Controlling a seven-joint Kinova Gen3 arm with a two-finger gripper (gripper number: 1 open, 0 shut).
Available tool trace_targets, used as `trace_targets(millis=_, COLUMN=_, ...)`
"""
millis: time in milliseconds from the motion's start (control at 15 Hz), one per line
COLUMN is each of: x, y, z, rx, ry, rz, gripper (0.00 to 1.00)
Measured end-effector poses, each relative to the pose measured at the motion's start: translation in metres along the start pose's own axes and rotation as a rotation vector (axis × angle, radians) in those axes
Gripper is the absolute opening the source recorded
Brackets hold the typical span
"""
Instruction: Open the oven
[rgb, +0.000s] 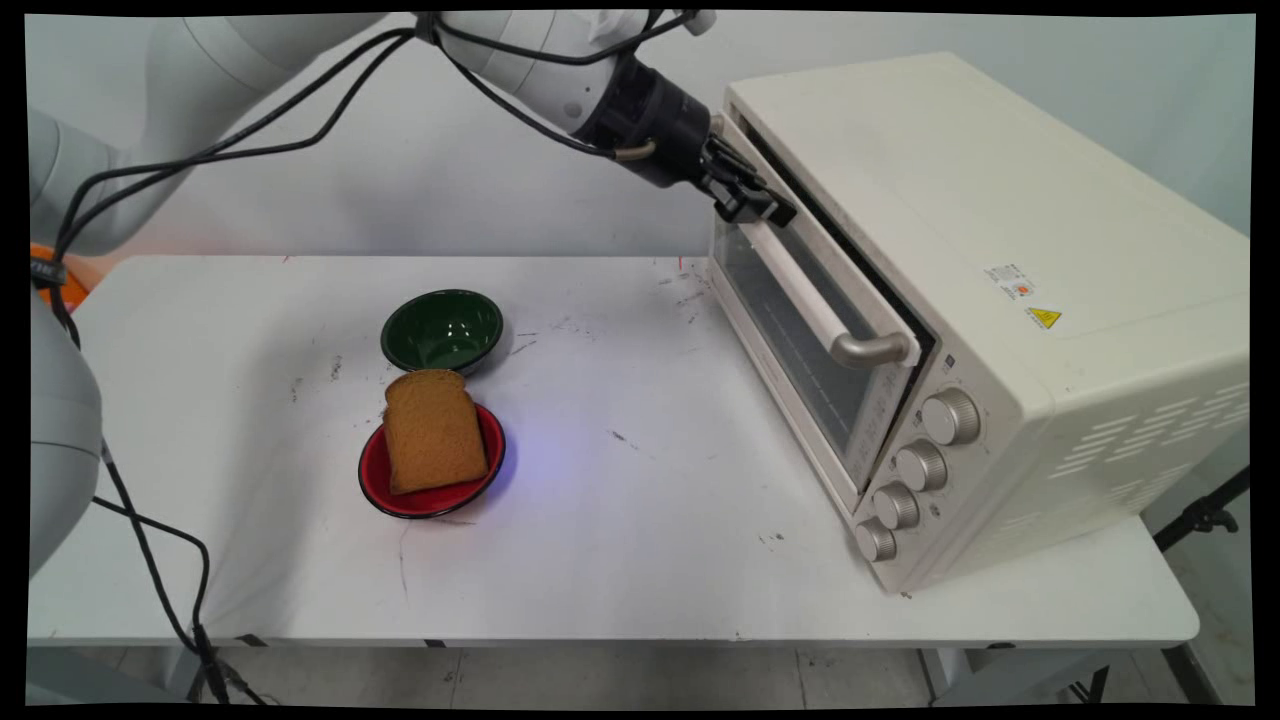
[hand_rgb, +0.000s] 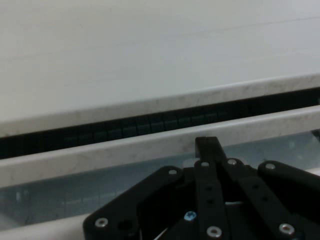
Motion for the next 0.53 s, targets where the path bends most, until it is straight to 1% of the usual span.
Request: trace_targets(millis=533, x=-0.011, y=0.005, z=-0.02, rx=-0.002, ry=-0.013, rz=-0.002, gripper=0.0)
